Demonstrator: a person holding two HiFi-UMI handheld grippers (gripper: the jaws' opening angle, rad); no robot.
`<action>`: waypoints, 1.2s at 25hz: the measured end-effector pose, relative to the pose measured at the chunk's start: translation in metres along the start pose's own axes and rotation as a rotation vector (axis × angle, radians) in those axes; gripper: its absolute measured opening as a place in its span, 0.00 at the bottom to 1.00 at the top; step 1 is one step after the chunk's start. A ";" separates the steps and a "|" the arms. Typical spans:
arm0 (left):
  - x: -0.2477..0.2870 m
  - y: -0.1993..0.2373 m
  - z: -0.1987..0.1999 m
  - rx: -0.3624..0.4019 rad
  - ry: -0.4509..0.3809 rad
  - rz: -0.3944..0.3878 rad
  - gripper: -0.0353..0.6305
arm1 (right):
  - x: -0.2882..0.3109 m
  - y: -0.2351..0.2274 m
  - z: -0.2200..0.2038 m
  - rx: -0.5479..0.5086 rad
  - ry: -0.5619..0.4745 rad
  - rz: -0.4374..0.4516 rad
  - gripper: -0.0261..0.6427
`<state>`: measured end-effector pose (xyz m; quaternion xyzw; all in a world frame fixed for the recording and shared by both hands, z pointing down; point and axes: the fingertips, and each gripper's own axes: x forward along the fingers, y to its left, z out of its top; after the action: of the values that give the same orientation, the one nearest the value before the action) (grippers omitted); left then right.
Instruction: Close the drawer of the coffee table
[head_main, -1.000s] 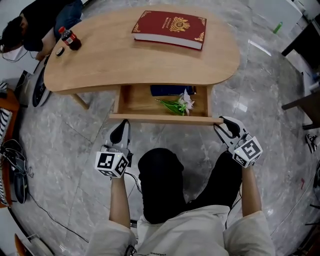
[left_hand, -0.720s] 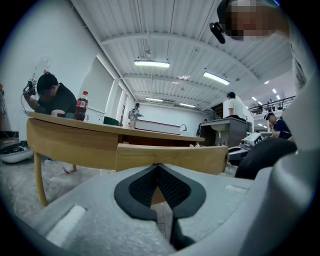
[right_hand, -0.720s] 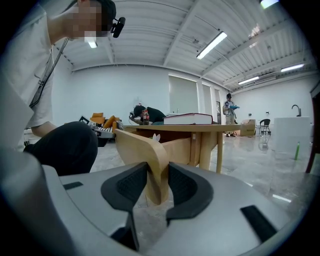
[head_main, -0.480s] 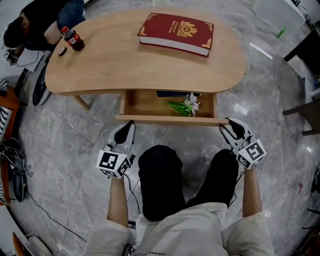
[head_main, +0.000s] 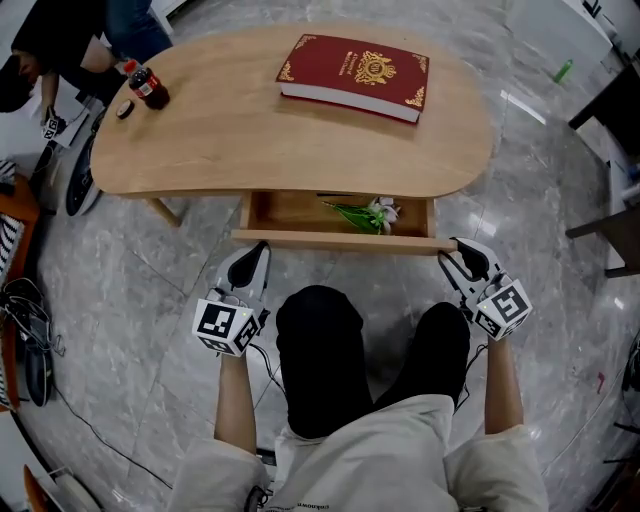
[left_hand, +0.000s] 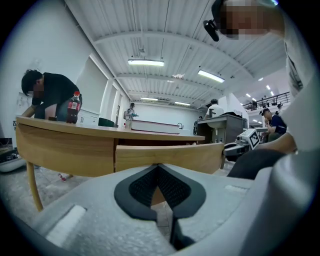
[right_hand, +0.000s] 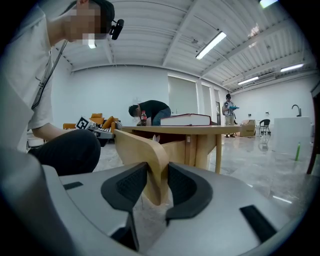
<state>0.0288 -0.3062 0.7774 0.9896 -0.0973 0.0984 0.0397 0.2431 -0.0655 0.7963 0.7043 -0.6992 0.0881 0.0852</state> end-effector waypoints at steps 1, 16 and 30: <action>0.003 0.001 0.000 -0.001 0.001 0.000 0.07 | 0.001 -0.002 0.000 0.001 -0.004 0.000 0.25; 0.036 0.023 0.004 0.062 0.039 0.135 0.07 | 0.027 -0.026 0.005 0.006 -0.019 -0.011 0.25; 0.078 0.045 0.015 0.004 0.006 0.186 0.07 | 0.056 -0.064 0.013 0.028 -0.020 -0.047 0.25</action>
<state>0.0977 -0.3666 0.7813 0.9760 -0.1887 0.1046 0.0287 0.3075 -0.1228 0.7971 0.7226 -0.6820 0.0886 0.0703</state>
